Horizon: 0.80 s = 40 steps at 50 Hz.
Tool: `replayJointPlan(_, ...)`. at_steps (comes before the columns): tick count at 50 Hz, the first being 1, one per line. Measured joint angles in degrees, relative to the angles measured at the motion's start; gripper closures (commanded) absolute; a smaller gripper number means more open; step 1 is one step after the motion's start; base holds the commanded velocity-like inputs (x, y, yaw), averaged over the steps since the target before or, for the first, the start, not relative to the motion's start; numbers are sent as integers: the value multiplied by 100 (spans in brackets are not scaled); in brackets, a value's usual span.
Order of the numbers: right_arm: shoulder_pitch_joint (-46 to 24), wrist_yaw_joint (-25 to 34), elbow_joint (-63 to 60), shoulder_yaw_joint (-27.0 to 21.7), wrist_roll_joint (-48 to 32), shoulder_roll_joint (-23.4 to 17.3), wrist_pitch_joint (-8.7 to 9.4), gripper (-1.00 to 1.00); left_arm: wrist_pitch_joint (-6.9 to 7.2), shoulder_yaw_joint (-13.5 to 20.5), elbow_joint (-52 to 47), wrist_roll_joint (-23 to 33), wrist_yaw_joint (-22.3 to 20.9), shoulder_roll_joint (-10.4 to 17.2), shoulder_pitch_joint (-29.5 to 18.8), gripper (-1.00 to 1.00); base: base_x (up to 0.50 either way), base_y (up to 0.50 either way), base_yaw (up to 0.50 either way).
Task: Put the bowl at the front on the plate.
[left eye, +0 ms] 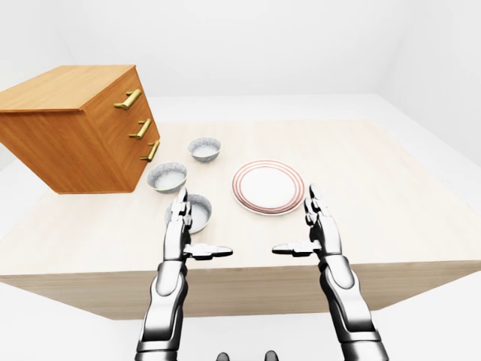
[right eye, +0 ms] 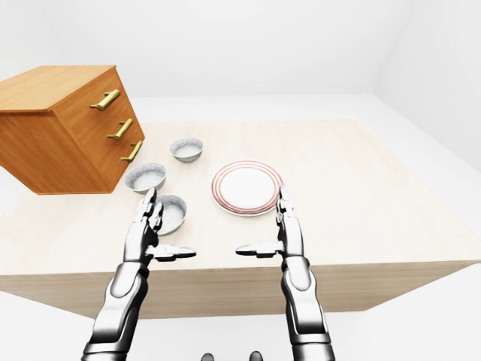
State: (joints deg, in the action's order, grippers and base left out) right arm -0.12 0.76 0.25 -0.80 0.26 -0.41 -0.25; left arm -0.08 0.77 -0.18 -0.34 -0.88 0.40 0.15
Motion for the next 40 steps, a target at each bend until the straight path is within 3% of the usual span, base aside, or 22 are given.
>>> replayJointPlan(8, 5, 67, -21, -53, -9, -34, 2, -100, -24, 69, -27, -44, -76, 28, 19, -100, 0, 0, 0)
replayJointPlan(19, -1, 108, -24, -80, -29, -52, 10, -100, 58, 122, -223, -116, -83, 32, 83, -100, 0, 0, 0)
replayJointPlan(31, -13, 129, -4, -112, 20, -60, 8, -100, 210, 279, -656, -175, 346, 1, 157, -100, 0, 0, 0)
replayJointPlan(38, -22, 140, 26, -123, 48, -63, 0, -100, 192, 376, -739, -53, 777, -1, 150, -100, 0, 0, 0)
replayJointPlan(40, -24, 143, 33, -126, 54, -65, -1, -100, 258, 415, -804, -49, 899, -3, 153, -100, 0, 0, 0)
